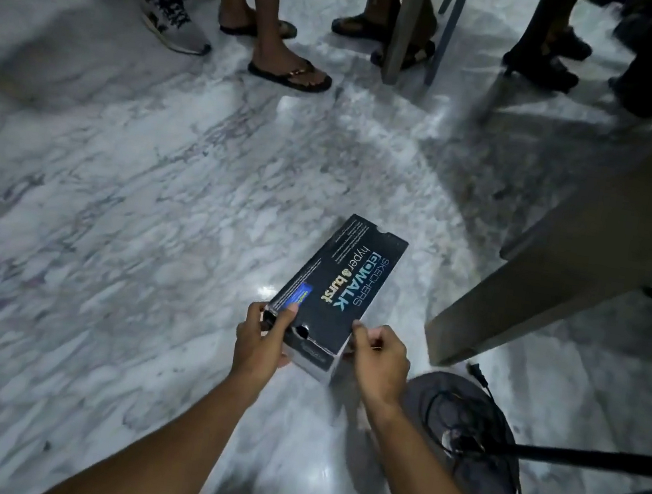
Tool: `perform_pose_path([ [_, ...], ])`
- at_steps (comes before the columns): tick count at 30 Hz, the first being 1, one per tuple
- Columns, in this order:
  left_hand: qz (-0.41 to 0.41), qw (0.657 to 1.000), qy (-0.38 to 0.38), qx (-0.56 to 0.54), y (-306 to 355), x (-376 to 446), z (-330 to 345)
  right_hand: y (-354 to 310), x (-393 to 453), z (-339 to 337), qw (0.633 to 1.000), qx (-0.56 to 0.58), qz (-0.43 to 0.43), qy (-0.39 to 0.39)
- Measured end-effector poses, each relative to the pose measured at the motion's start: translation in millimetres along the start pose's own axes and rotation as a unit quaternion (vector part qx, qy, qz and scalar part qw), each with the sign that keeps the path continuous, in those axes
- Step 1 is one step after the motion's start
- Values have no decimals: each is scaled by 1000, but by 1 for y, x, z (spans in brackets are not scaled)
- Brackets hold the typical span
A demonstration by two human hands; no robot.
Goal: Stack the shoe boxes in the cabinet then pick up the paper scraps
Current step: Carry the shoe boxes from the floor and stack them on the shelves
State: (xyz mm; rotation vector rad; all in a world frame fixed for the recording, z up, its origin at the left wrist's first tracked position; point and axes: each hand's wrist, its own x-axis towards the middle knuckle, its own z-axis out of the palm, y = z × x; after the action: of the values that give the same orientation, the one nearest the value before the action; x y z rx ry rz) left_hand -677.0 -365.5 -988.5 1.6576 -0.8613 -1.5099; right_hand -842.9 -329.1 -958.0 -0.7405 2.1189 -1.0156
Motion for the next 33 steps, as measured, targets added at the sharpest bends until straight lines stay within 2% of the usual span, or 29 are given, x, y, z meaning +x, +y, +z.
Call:
perform_pose_path([
  [2,1,1000,-8,-17,1,-5,-23,-7,0,6,1000,29,4,-8],
  [4,4,999,-11,-35,3,-17,-49,-20,5,10,995,78,58,-35],
  [6,20,998,-9,-53,10,-34,-77,-36,13,16,981,129,117,-86],
  [8,42,997,-8,-60,19,-53,-108,-59,11,23,968,163,120,-150],
  [11,64,996,-11,-58,32,-84,-161,-101,-16,34,955,172,73,-231],
  [15,58,997,-23,-48,49,-120,-240,-145,-67,64,949,134,-18,-285],
  [18,63,993,-50,-87,68,-150,-296,-175,-114,86,928,130,-73,-340],
  [20,71,991,-37,-109,83,-172,-333,-198,-149,97,912,132,-101,-374],
  [26,162,982,16,-101,123,-250,-430,-262,-269,117,839,107,-201,-494],
  [30,241,966,93,29,137,-282,-504,-305,-364,125,787,83,-267,-550],
  [33,297,947,121,31,150,-333,-550,-333,-428,135,745,91,-297,-590],
])
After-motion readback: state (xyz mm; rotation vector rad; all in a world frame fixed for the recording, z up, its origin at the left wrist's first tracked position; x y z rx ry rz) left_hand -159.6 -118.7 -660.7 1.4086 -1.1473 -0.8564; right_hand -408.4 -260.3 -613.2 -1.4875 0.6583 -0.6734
